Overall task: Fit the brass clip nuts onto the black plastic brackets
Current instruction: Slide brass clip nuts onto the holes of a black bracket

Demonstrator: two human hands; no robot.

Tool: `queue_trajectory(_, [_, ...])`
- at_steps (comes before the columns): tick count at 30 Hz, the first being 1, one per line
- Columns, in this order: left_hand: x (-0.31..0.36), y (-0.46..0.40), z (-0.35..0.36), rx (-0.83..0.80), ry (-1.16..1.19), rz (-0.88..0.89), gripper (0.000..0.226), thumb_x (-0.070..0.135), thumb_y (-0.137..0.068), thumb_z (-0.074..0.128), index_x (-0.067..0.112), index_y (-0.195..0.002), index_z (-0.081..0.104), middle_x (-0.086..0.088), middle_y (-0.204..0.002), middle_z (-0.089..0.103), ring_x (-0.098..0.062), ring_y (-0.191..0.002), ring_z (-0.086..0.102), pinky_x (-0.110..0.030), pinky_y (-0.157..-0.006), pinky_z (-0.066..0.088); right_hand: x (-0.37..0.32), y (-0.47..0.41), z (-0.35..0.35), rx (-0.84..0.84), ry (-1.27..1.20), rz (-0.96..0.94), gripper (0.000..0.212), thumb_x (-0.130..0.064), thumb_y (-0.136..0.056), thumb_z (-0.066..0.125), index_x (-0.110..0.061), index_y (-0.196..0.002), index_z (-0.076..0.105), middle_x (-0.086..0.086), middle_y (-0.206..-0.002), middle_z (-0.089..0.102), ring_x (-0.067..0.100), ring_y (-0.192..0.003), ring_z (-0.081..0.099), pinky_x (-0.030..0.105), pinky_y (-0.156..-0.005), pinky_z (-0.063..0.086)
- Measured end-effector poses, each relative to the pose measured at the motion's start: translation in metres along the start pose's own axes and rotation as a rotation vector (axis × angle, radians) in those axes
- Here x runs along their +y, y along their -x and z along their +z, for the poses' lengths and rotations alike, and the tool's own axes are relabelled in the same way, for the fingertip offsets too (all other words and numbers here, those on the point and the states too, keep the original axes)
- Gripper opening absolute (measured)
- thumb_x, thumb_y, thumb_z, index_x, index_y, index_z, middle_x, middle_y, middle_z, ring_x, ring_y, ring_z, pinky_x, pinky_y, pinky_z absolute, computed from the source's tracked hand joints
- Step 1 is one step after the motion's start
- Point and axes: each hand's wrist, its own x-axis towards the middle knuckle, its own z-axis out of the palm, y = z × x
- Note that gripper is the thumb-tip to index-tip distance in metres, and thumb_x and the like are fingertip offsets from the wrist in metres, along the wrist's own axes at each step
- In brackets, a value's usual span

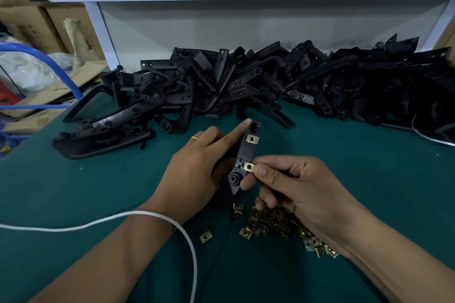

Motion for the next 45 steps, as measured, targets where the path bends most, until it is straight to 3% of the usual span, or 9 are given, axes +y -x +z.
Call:
queue_trajectory(8, [0.004, -0.001, 0.0, 0.017, -0.012, -0.056, 0.063, 0.045, -0.096, 0.038, 0.042, -0.159, 0.031, 0.008, -0.103, 0.049, -0.018, -0.091, 0.053, -0.045, -0.067, 0.054, 0.0, 0.001, 0.002, 0.053, 0.158, -0.071, 0.016, -0.026, -0.095, 0.067, -0.023, -0.101, 0.082, 0.009, -0.091, 0.079, 0.013, -0.058, 0.058, 0.026, -0.068, 0.058])
queue_trajectory(12, [0.014, -0.001, 0.002, -0.037, -0.108, 0.065, 0.068, 0.038, -0.098, 0.049, 0.045, -0.16, 0.024, 0.009, -0.105, 0.046, -0.015, -0.093, 0.048, -0.043, -0.06, 0.053, -0.001, 0.002, 0.006, 0.064, 0.33, -0.054, 0.01, -0.039, -0.078, 0.086, -0.03, -0.079, 0.083, -0.007, -0.063, 0.071, 0.002, -0.054, 0.058, 0.013, -0.055, 0.047])
queue_trajectory(15, [0.019, -0.003, 0.006, 0.0, -0.058, 0.089, 0.065, 0.041, -0.097, 0.042, 0.05, -0.159, 0.022, 0.013, -0.103, 0.043, -0.011, -0.089, 0.045, -0.036, -0.057, 0.05, -0.005, 0.003, 0.006, 0.07, 0.279, -0.057, 0.005, -0.037, -0.076, 0.086, -0.035, -0.075, 0.082, -0.015, -0.057, 0.065, -0.005, -0.054, 0.057, 0.007, -0.054, 0.044])
queue_trajectory(19, [0.012, -0.003, 0.009, 0.062, 0.136, 0.057, 0.061, 0.045, -0.1, 0.044, 0.054, -0.157, 0.024, 0.017, -0.104, 0.044, -0.011, -0.088, 0.053, -0.031, -0.066, 0.05, -0.014, 0.003, -0.005, -0.034, 0.307, -0.043, 0.041, -0.056, -0.08, 0.081, -0.019, -0.099, 0.082, 0.002, -0.078, 0.077, 0.009, -0.068, 0.066, 0.018, -0.072, 0.054])
queue_trajectory(24, [0.005, -0.001, 0.007, 0.055, 0.304, 0.032, 0.06, 0.034, -0.099, 0.052, 0.045, -0.156, 0.036, 0.013, -0.105, 0.048, -0.015, -0.089, 0.059, -0.031, -0.073, 0.052, -0.011, 0.001, -0.008, -0.188, 0.039, 0.038, 0.032, -0.033, -0.097, 0.072, -0.011, -0.119, 0.079, 0.009, -0.1, 0.075, 0.017, -0.081, 0.069, 0.027, -0.086, 0.058])
queue_trajectory(32, [0.005, -0.001, 0.009, 0.051, 0.373, 0.044, 0.058, 0.02, -0.099, 0.059, 0.03, -0.154, 0.044, 0.012, -0.103, 0.048, -0.016, -0.087, 0.057, -0.021, -0.074, 0.046, -0.009, 0.0, -0.005, -0.27, -0.178, 0.112, 0.033, -0.022, -0.1, 0.065, 0.001, -0.123, 0.074, 0.002, -0.083, 0.057, 0.01, -0.069, 0.051, 0.026, -0.076, 0.053])
queue_trajectory(37, [0.003, -0.002, 0.011, 0.058, 0.326, 0.049, 0.057, 0.03, -0.101, 0.054, 0.04, -0.155, 0.039, 0.013, -0.105, 0.048, -0.017, -0.088, 0.059, -0.028, -0.072, 0.051, -0.005, -0.002, -0.003, -0.189, -0.104, 0.092, 0.03, -0.024, -0.1, 0.066, 0.0, -0.115, 0.076, 0.002, -0.081, 0.055, 0.01, -0.067, 0.049, 0.025, -0.072, 0.053])
queue_trajectory(41, [0.0, 0.0, 0.013, 0.066, 0.304, 0.034, 0.059, 0.034, -0.099, 0.053, 0.044, -0.155, 0.036, 0.015, -0.105, 0.048, -0.013, -0.087, 0.059, -0.018, -0.071, 0.047, -0.001, -0.003, 0.002, -0.122, -0.055, 0.082, 0.033, -0.034, -0.093, 0.071, -0.008, -0.11, 0.08, -0.005, -0.076, 0.059, 0.01, -0.07, 0.052, 0.024, -0.072, 0.054])
queue_trajectory(45, [0.003, -0.001, 0.012, 0.087, 0.238, -0.009, 0.065, 0.038, -0.098, 0.051, 0.053, -0.156, 0.026, 0.017, -0.104, 0.045, -0.012, -0.085, 0.056, -0.025, -0.068, 0.05, -0.006, -0.003, 0.0, -0.057, 0.089, 0.033, 0.034, -0.042, -0.096, 0.066, -0.014, -0.11, 0.081, 0.006, -0.087, 0.067, 0.017, -0.074, 0.061, 0.029, -0.076, 0.054])
